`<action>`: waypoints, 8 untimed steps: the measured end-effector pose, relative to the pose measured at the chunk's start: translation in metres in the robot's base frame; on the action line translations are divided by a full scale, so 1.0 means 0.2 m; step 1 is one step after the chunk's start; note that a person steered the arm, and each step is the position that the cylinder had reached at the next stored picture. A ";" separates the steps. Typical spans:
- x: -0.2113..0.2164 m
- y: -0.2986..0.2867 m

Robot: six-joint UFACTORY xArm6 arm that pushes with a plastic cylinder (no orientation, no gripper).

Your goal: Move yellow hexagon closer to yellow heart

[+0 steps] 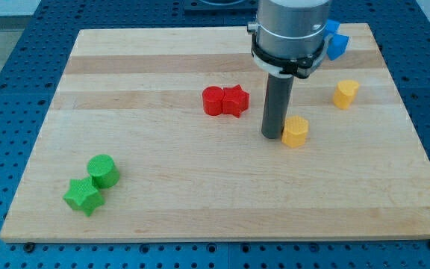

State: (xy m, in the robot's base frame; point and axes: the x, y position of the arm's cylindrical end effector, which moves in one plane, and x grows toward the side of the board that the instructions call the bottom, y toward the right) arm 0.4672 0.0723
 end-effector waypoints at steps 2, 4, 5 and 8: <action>0.08 0.03; 0.08 0.21; 0.08 0.33; -0.13 0.40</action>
